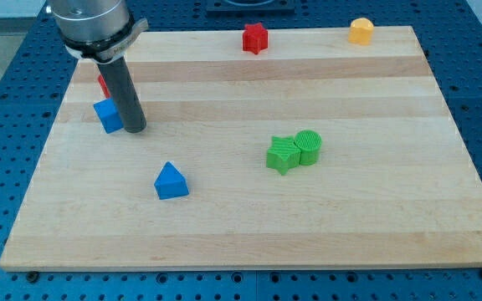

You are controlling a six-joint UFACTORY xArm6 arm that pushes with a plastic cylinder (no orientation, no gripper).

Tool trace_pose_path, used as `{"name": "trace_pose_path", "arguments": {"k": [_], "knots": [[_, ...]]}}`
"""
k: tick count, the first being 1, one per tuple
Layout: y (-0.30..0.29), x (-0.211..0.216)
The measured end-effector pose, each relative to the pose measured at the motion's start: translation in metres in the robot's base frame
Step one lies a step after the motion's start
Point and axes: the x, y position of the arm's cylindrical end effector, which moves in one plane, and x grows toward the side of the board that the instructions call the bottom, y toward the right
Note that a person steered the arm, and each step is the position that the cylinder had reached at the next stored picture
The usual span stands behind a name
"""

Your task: Point at the green star

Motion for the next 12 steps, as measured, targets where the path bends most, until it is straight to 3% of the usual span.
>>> {"name": "trace_pose_path", "arguments": {"k": [2, 5, 7, 10, 12], "knots": [[-0.030, 0.001], [-0.014, 0.002], [0.051, 0.002], [0.159, 0.046], [0.188, 0.040]]}}
